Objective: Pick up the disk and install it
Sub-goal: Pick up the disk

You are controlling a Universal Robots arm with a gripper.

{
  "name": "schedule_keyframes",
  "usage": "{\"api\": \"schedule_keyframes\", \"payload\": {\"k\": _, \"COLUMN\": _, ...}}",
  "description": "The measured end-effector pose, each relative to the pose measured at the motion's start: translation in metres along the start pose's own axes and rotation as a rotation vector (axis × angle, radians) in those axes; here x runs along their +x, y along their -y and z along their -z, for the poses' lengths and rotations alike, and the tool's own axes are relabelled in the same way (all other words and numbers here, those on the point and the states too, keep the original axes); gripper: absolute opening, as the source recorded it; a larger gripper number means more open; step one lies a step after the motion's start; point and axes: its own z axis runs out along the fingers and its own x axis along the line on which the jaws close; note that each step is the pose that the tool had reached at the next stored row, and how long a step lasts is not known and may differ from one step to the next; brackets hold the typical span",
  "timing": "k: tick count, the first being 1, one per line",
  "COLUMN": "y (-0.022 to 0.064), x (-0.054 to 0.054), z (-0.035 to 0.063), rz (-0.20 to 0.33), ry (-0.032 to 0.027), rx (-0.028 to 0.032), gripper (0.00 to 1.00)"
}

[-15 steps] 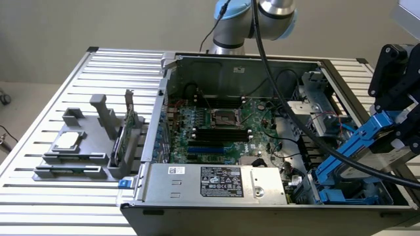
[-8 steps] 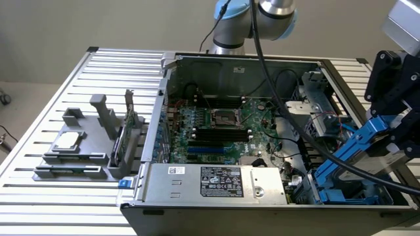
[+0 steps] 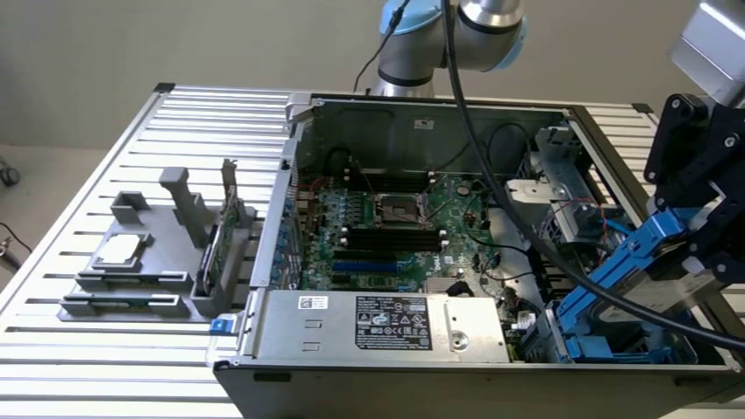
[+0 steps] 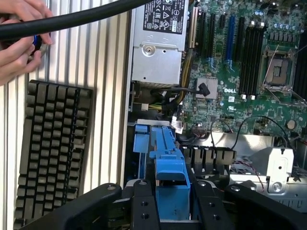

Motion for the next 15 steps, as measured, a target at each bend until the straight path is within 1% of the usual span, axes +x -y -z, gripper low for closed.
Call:
{"api": "schedule_keyframes", "payload": {"k": 7, "y": -0.0008, "x": 0.0003, "z": -0.0034, "rz": -0.002, "ry": -0.0003, "rx": 0.0040, "gripper": 0.33}}
{"api": "schedule_keyframes", "payload": {"k": 15, "y": -0.0015, "x": 0.0003, "z": -0.0063, "rz": -0.002, "ry": -0.0001, "rx": 0.0053, "gripper": 0.33}}
